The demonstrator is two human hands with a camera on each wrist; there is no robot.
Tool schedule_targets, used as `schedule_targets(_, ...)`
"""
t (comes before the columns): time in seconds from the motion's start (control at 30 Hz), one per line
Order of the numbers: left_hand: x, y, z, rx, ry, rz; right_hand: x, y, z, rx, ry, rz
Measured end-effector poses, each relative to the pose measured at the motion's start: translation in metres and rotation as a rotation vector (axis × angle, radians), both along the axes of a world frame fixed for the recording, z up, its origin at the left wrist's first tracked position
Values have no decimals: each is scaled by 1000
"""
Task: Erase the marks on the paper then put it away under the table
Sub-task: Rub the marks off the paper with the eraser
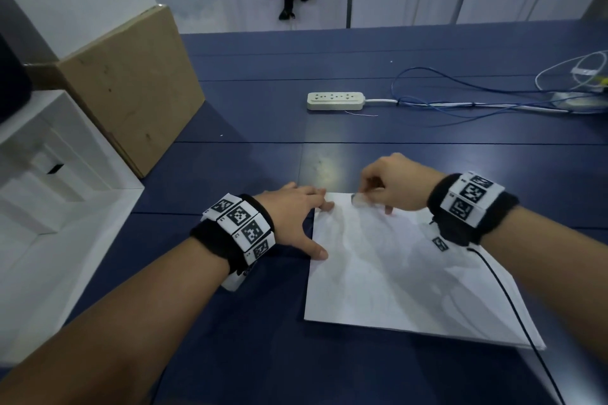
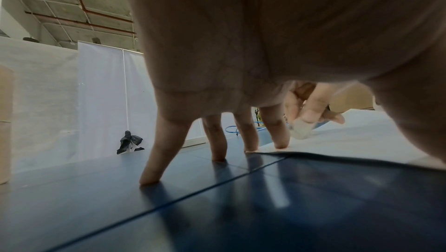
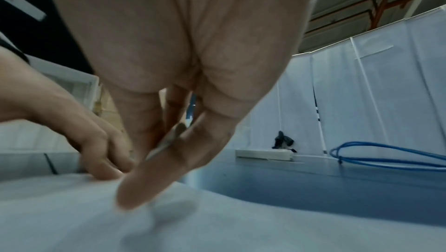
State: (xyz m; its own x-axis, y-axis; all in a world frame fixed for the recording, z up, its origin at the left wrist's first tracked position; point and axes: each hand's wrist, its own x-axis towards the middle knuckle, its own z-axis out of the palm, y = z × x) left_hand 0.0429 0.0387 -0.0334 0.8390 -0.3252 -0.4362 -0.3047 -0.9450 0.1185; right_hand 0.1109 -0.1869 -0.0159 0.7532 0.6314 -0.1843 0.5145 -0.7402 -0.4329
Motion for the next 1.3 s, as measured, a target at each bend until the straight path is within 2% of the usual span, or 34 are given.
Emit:
schedule_targets(0.1, 0, 0, -1, -6, 7, 7, -26, -2, 3, -98, 206, 196)
schedule_targets(0.17, 0, 0, -1, -11, 12, 8, -31, 0, 2, -150, 212, 260)
schedule_targets(0.3, 0, -2, 2, 5, 12, -1, -3, 5, 0, -44, 11, 41)
schedule_targets(0.37, -1, -2, 2, 4, 14, 0, 2, 3, 0, 4, -13, -18)
schedule_targets(0.5, 2, 0, -2, -19, 10, 12, -27, -3, 5, -110, 226, 212)
schedule_targets(0.57, 3, 0, -2, -24, 15, 15, -32, -2, 1, -141, 261, 267)
schedule_targets(0.7, 3, 0, -2, -14, 25, 19, -5, 3, -3, -53, 46, 36)
schedule_targets(0.77, 3, 0, -2, -18, 29, 23, -1, 1, -2, -3, 27, -11)
schedule_targets(0.93, 4, 0, -4, -16, 26, 27, -30, -3, -2, -119, 244, 255)
schedule_targets(1.0, 4, -1, -4, -13, 22, 20, -22, 0, -5, -106, 131, 199)
schedule_targets(1.07, 4, -2, -2, -8, 20, 15, -5, 2, -7, -59, -10, 45)
schedule_targets(1.13, 3, -2, -1, -7, 18, 12, 3, 2, -5, -19, -65, -26)
schedule_targets(1.2, 3, -2, -1, -8, 17, 16, -5, -2, -1, -41, 15, 59)
schedule_targets(1.3, 4, -1, -3, -19, 16, 27, -30, -4, 3, -139, 270, 262)
